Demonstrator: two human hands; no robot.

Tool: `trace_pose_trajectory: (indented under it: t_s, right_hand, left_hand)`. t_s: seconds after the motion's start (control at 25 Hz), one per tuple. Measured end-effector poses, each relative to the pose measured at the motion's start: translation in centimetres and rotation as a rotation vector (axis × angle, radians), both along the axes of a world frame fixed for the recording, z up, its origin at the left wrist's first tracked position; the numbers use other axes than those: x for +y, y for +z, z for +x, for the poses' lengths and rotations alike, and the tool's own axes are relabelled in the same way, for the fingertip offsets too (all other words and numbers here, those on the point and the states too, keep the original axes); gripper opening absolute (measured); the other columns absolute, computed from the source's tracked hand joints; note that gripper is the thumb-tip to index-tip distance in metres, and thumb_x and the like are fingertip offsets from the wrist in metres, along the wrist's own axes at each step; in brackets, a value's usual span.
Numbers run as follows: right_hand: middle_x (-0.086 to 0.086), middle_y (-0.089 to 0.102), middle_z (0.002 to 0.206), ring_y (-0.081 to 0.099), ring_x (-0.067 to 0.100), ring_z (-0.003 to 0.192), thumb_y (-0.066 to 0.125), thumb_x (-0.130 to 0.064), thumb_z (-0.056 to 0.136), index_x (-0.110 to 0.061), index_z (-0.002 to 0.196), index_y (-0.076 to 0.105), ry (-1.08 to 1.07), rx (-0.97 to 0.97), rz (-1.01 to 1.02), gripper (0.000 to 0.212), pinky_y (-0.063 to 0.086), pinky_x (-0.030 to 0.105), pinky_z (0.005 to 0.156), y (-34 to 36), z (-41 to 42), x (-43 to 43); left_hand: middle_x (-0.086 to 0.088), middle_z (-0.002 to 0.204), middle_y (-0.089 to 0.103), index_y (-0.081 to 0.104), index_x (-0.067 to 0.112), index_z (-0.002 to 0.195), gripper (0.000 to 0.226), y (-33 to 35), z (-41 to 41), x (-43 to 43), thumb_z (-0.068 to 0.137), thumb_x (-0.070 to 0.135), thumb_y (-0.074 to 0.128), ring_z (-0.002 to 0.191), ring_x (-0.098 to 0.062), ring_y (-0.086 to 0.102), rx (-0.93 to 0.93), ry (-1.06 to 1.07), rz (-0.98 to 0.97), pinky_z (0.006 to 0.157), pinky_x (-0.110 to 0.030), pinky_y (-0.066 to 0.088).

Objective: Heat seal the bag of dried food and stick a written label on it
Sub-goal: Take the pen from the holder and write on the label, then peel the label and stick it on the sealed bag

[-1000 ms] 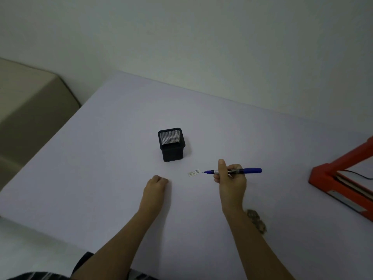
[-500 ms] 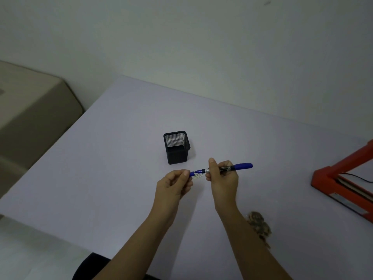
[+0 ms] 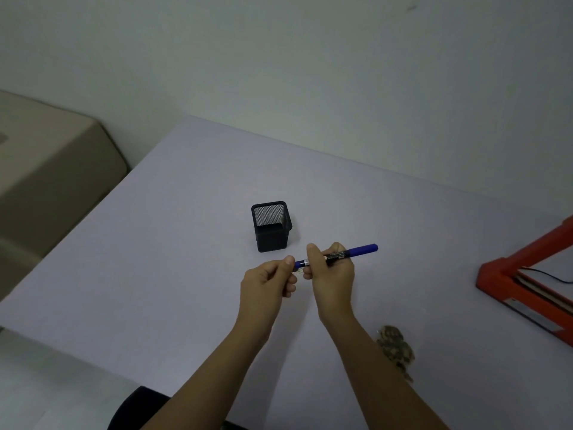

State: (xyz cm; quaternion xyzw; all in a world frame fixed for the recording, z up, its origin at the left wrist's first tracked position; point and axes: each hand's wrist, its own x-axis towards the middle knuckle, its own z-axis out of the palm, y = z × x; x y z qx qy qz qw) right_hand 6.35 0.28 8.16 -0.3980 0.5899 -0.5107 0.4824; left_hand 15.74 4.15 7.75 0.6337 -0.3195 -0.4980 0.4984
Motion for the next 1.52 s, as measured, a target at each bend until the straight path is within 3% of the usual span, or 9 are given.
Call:
trace_pose_trajectory:
  t_s: [0.16,0.32,0.56,0.68,0.8,1.04,1.2,1.36,1.52]
  right_hand:
    - [-0.001,0.057,0.062,0.055,0.004,0.045,0.052,-0.024,0.092,-0.017,0.076,0.047,0.140,-0.044,0.010,0.018,0.049,0.019,0.050,0.3,-0.4,-0.5]
    - [0.002,0.055,0.073,0.052,0.006,0.047,0.033,-0.028,0.099,-0.019,0.080,0.046,-0.007,-0.243,0.037,0.025,0.046,0.022,0.052,0.3,-1.5,-3.2]
    - [0.005,0.067,0.084,0.066,0.017,0.073,0.048,-0.027,0.094,-0.015,0.103,0.038,0.152,0.325,-0.219,0.017,0.053,0.024,0.068,-0.8,0.7,-9.7]
    - [0.011,0.063,0.079,0.062,0.022,0.065,0.047,-0.024,0.095,-0.015,0.112,0.034,0.392,0.565,-0.240,0.024,0.047,0.019,0.049,-2.2,3.5,-11.4]
    - [0.008,0.059,0.080,0.057,0.025,0.068,0.043,-0.023,0.096,-0.011,0.104,0.039,0.607,0.803,-0.252,0.015,0.046,0.035,0.062,-4.4,5.7,-11.4]
    - [0.012,0.055,0.112,0.051,0.032,0.099,0.027,-0.031,0.092,-0.007,0.100,0.051,0.346,1.169,-0.294,0.035,0.035,0.041,0.082,-7.1,6.7,-11.6]
    - [0.014,0.035,0.145,0.033,0.030,0.130,0.035,-0.030,0.097,-0.006,0.139,0.028,0.429,1.151,-0.112,0.049,0.026,0.045,0.105,-7.2,6.1,-13.2]
    - [0.015,0.026,0.150,0.024,0.031,0.137,0.037,-0.044,0.095,-0.008,0.145,-0.005,0.554,0.853,0.043,0.075,0.023,0.047,0.110,-6.2,4.7,-14.2]
    - [0.017,0.035,0.146,0.032,0.030,0.134,0.041,-0.032,0.096,-0.006,0.143,0.021,0.401,0.706,-0.068,0.057,0.026,0.040,0.110,-6.8,0.3,-13.9]
  left_hand:
    - [-0.001,0.066,0.065,0.070,0.019,0.086,0.020,-0.1,1.1,-0.3,0.091,0.027,0.053,0.053,0.002,0.057,-0.134,-0.043,-0.010,0.055,-0.009,0.048]
    - [0.000,0.073,0.068,0.071,0.012,0.096,0.032,0.1,2.5,-2.6,0.094,0.034,0.049,0.055,0.004,0.059,-0.293,-0.111,-0.004,0.057,-0.009,0.046]
    - [-0.022,0.118,0.061,0.045,0.001,0.132,0.039,-3.2,5.6,-9.5,0.099,0.019,0.038,0.103,-0.032,0.058,-0.788,-0.047,0.081,0.083,-0.035,0.044]
    - [-0.020,0.103,0.066,0.049,0.004,0.124,0.031,-4.9,5.7,-10.5,0.096,0.011,0.039,0.088,-0.033,0.060,-0.881,-0.156,0.057,0.070,-0.037,0.047]
    - [-0.018,0.088,0.067,0.049,0.003,0.123,0.031,-5.7,5.9,-10.2,0.095,0.008,0.039,0.070,-0.025,0.056,-0.853,-0.146,0.009,0.059,-0.035,0.043]
    - [-0.020,0.098,0.066,0.037,0.002,0.138,0.041,-6.7,5.7,-10.1,0.098,0.012,0.037,0.083,-0.031,0.060,-0.884,-0.151,-0.009,0.067,-0.036,0.043]
    - [-0.020,0.100,0.066,0.036,0.002,0.139,0.043,-7.3,5.8,-10.3,0.098,0.012,0.038,0.083,-0.030,0.061,-0.887,-0.140,-0.017,0.070,-0.039,0.050]
    - [-0.020,0.105,0.065,0.036,0.004,0.139,0.043,-7.2,5.8,-10.3,0.098,0.014,0.039,0.087,-0.031,0.060,-0.880,-0.143,-0.011,0.074,-0.041,0.051]
    - [-0.017,0.113,0.061,0.045,0.000,0.133,0.038,-6.4,5.6,-8.7,0.097,0.015,0.043,0.101,-0.028,0.057,-0.869,0.041,-0.188,0.085,-0.024,0.042]
